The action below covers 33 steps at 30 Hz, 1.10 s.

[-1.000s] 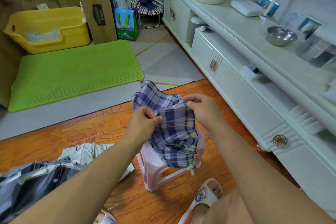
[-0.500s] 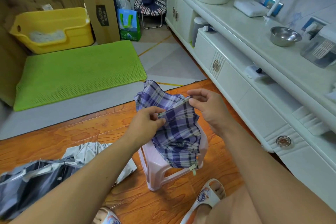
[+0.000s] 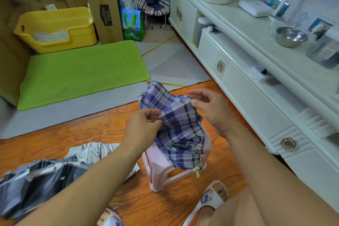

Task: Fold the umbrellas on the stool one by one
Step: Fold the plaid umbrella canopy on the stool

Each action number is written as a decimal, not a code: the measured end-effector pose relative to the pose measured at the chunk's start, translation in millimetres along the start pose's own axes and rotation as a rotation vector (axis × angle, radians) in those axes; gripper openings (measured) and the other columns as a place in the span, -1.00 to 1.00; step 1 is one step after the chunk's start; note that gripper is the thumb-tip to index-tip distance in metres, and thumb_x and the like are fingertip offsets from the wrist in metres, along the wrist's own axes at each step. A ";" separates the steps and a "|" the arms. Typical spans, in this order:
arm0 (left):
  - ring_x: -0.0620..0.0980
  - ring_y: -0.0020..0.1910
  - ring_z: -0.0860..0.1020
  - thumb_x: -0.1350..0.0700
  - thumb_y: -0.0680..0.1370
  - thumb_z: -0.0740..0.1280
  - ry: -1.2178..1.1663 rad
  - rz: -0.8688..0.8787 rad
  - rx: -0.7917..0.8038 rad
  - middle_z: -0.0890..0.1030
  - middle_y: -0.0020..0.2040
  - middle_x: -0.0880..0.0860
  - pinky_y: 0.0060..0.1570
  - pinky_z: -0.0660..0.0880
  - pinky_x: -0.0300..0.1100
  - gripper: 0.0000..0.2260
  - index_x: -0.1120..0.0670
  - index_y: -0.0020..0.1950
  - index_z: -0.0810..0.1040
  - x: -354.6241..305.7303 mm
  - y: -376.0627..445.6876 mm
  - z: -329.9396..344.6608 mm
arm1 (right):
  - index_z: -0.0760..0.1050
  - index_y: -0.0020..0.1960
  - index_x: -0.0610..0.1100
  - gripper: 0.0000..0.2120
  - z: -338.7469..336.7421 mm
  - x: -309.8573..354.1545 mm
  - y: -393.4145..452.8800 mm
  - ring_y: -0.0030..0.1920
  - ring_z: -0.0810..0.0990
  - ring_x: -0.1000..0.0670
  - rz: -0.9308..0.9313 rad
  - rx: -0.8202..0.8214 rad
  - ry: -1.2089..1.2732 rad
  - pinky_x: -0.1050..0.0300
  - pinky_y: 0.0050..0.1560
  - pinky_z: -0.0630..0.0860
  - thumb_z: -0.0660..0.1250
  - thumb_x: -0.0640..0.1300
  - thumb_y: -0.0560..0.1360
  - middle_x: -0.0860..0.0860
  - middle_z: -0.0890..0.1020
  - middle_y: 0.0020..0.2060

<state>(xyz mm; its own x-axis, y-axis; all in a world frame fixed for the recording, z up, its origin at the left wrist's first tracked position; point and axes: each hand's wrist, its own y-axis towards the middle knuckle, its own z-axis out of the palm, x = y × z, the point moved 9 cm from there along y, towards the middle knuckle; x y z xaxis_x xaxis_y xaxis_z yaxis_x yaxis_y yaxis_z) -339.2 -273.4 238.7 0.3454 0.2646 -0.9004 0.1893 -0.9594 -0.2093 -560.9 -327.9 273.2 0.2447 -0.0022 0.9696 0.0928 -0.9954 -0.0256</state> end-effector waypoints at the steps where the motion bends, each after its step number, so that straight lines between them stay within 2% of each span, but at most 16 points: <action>1: -0.11 -0.09 0.63 0.21 0.56 0.43 0.084 0.047 -0.014 0.63 -0.08 -0.08 -0.26 0.48 -0.34 -0.81 0.02 0.15 0.66 -2.7 1.4 -1.6 | 0.66 0.08 0.05 -0.74 2.1 1.5 -1.1 -0.03 0.61 0.07 -0.008 0.022 -0.035 0.18 0.05 0.58 0.38 -0.29 0.57 -0.03 0.65 -0.03; 4: -0.11 -0.25 0.59 0.17 0.56 0.43 0.210 0.146 -0.073 0.63 -0.22 -0.11 -0.32 0.45 -0.22 -0.91 -0.03 -0.05 0.67 -11.6 6.3 -6.8 | 0.67 0.05 -0.04 -0.81 2.4 11.5 -3.0 -0.14 0.58 0.26 -0.071 -0.004 -0.136 0.35 -0.06 0.50 0.39 -0.29 0.56 0.10 0.66 -0.10; 7: -0.08 -0.41 0.46 0.16 0.56 0.43 0.126 0.156 -0.105 0.59 -0.36 -0.03 -0.41 0.33 -0.21 -0.86 0.01 -0.19 0.70 -13.4 15.9 -11.4 | 0.65 0.03 -0.06 -0.88 -8.3 17.7 -1.6 -0.15 0.59 0.27 -0.115 -0.125 -0.110 0.40 -0.09 0.50 0.40 -0.24 0.57 0.10 0.66 -0.11; 8: -0.11 -0.44 0.43 0.16 0.57 0.43 0.051 0.124 -0.097 0.59 -0.35 0.01 -0.41 0.32 -0.22 -0.87 0.04 -0.17 0.70 -11.5 18.8 -12.4 | 0.64 0.05 -0.03 -0.88 -13.2 14.3 -0.3 -0.11 0.59 0.25 -0.106 -0.164 -0.138 0.37 -0.05 0.52 0.39 -0.21 0.57 0.09 0.66 -0.08; 10: -0.15 -0.42 0.48 0.17 0.58 0.43 -0.073 0.059 -0.082 0.65 -0.28 0.08 -0.38 0.41 -0.22 -0.90 0.10 -0.13 0.70 -6.1 24.1 -13.4 | 0.60 0.03 0.02 -0.94 -24.6 -9.4 3.5 -0.03 0.61 0.12 0.043 -0.195 -0.242 0.13 0.07 0.58 0.36 -0.08 0.59 0.07 0.64 -0.06; 11: -0.15 -0.38 0.52 0.18 0.59 0.42 -0.102 0.040 -0.082 0.67 -0.25 0.09 -0.36 0.45 -0.22 -0.90 0.11 -0.11 0.69 -3.1 27.2 -14.0 | 0.57 -0.01 0.02 -0.91 -28.1 -26.3 3.1 -0.01 0.62 0.03 0.166 -0.164 -0.293 -0.01 0.09 0.59 0.33 0.01 0.60 0.06 0.63 -0.06; 13: -0.19 -0.41 0.50 0.20 0.59 0.41 -0.123 0.020 -0.096 0.62 -0.30 0.04 -0.37 0.45 -0.28 -0.90 0.12 -0.12 0.66 2.9 34.2 -15.7 | 0.49 -0.02 -0.10 -0.63 -29.2 -59.4 -5.8 -0.01 0.60 -0.08 0.419 -0.032 -0.383 -0.10 0.04 0.57 0.31 0.23 0.57 0.01 0.60 -0.04; 16: -0.15 -0.40 0.49 0.20 0.60 0.41 -0.144 0.009 -0.115 0.60 -0.27 0.07 -0.35 0.45 -0.24 -0.90 0.10 -0.12 0.64 9.3 43.8 -17.0 | 0.45 0.27 -0.16 -0.32 -12.1 -88.2 -30.6 0.00 0.58 -0.12 0.675 0.258 -0.542 -0.08 -0.05 0.55 0.40 0.38 0.44 -0.04 0.54 0.04; 17: -0.09 -0.35 0.51 0.19 0.60 0.41 -0.146 0.006 -0.118 0.60 -0.24 0.10 -0.30 0.47 -0.18 -0.90 0.09 -0.11 0.64 10.5 46.7 -17.0 | 0.44 0.33 -0.17 -0.29 -3.0 -94.3 -37.8 -0.08 0.55 -0.08 0.724 0.347 -0.591 0.01 -0.16 0.52 0.43 0.34 0.44 -0.03 0.52 0.00; 19: -0.02 -0.31 0.53 0.19 0.59 0.41 -0.156 0.011 -0.130 0.60 -0.22 0.13 -0.26 0.47 -0.15 -0.92 0.10 -0.10 0.65 9.8 51.1 -19.5 | 0.50 0.24 -0.16 -0.51 9.5 -100.9 -41.6 -0.23 0.45 -0.01 0.741 0.421 -0.667 0.11 -0.27 0.40 0.47 0.15 0.50 0.00 0.51 -0.10; 21: 0.00 -0.29 0.55 0.21 0.60 0.40 -0.216 0.006 -0.171 0.60 -0.16 0.14 -0.25 0.48 -0.14 -0.94 0.10 -0.06 0.63 9.3 55.4 -27.2 | 0.53 0.05 -0.15 -0.80 10.5 -98.2 -29.4 -0.23 0.47 0.01 0.658 0.335 -0.712 0.13 -0.26 0.40 0.46 -0.07 0.53 -0.04 0.55 -0.13; 23: 0.05 -0.19 0.59 0.26 0.60 0.39 -0.352 -0.031 -0.238 0.57 0.03 0.14 -0.14 0.55 -0.07 -0.91 0.08 0.04 0.56 12.5 57.9 -40.3 | 0.58 -0.02 -0.25 -0.85 5.8 -86.8 -16.0 -0.25 0.50 -0.01 0.543 0.188 -0.600 0.12 -0.25 0.40 0.42 -0.15 0.54 -0.13 0.64 -0.18; 25: 0.09 -0.12 0.59 0.31 0.59 0.36 -0.417 -0.055 -0.290 0.52 0.09 0.13 -0.08 0.59 -0.07 -0.85 0.07 0.02 0.50 16.5 55.4 -52.3 | 0.63 -0.04 -0.27 -0.82 5.6 -67.3 -10.1 -0.21 0.57 -0.04 0.426 0.099 -0.355 0.09 -0.18 0.45 0.42 -0.13 0.56 -0.20 0.69 -0.13; 27: 0.10 -0.17 0.59 0.35 0.57 0.31 -0.265 -0.059 -0.204 0.57 -0.06 0.15 -0.11 0.58 -0.01 -0.85 0.11 -0.06 0.52 14.3 49.2 -48.9 | 0.63 -0.13 -0.24 -0.77 9.4 -52.4 -10.9 -0.22 0.63 -0.02 0.362 0.096 -0.203 0.09 -0.15 0.50 0.40 -0.09 0.59 -0.17 0.71 -0.20; 30: 0.13 -0.14 0.64 0.28 0.56 0.36 0.050 -0.176 0.188 0.69 -0.12 0.18 0.00 0.63 0.09 -0.92 0.14 -0.06 0.63 31.2 28.1 -7.8 | 0.59 -0.20 -0.19 -0.73 15.0 -46.0 -10.5 -0.32 0.67 0.06 0.370 0.107 -0.079 0.17 -0.22 0.55 0.34 -0.11 0.64 -0.04 0.69 -0.36; 33: 0.03 -0.07 0.65 0.13 0.58 0.38 0.240 -0.261 0.401 0.72 -0.05 0.11 0.01 0.61 -0.04 -0.91 0.09 -0.01 0.68 47.2 0.3 22.4 | 0.64 -0.06 -0.23 -0.77 17.1 -49.8 -4.3 -0.12 0.73 -0.13 0.401 0.102 -0.026 -0.03 -0.02 0.64 0.31 -0.12 0.65 -0.13 0.74 -0.19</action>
<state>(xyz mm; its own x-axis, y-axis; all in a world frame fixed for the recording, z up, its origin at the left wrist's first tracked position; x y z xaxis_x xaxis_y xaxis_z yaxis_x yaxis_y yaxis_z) -343.5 -263.4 187.6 0.5427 0.4698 -0.6963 -0.0525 -0.8084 -0.5863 -557.0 -321.8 220.9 0.3053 -0.3841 0.8714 0.0800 -0.9015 -0.4253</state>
